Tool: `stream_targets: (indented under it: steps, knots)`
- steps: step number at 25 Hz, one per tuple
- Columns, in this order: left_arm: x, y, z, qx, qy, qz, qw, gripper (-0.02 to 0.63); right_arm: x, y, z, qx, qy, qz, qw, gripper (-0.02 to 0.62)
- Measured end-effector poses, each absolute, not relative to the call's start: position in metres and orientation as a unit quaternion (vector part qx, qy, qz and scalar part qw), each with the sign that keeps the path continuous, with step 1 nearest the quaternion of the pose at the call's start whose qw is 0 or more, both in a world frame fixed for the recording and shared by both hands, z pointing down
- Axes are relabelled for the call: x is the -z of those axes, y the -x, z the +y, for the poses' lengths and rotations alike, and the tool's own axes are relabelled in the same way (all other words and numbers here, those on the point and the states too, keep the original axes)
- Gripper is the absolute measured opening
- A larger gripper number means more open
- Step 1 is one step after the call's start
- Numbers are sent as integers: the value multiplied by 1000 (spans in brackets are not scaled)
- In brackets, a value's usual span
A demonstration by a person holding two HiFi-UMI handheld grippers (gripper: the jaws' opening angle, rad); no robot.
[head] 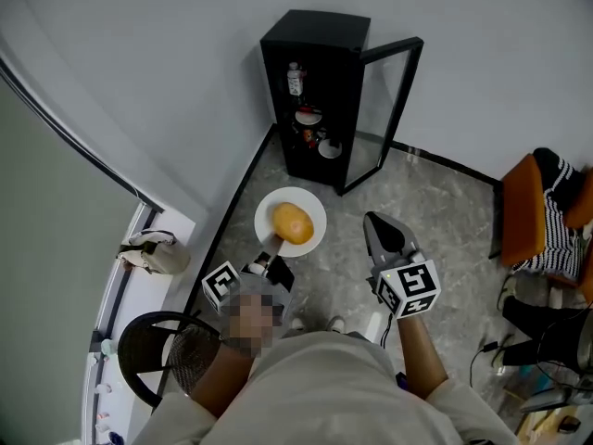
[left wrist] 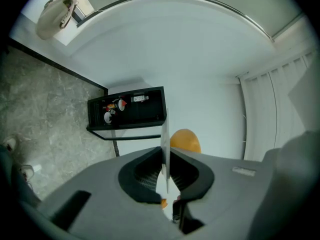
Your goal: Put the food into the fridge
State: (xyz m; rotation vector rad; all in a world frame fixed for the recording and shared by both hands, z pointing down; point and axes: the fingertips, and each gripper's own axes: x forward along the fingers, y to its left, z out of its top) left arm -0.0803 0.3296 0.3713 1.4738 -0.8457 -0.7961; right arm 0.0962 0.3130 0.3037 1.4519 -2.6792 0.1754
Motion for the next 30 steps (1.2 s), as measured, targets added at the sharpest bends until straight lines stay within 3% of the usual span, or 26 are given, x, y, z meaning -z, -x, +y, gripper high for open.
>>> stream_targets:
  steps: [13,30]
  knots:
    - [-390,32,303,359,-611,-393,586,11,-336,-149,278,-81,-451,-887,62,6]
    - [-409,93,132,334,-629,-392,582,12,-339,-111,112,-93,-481,-870,57,6]
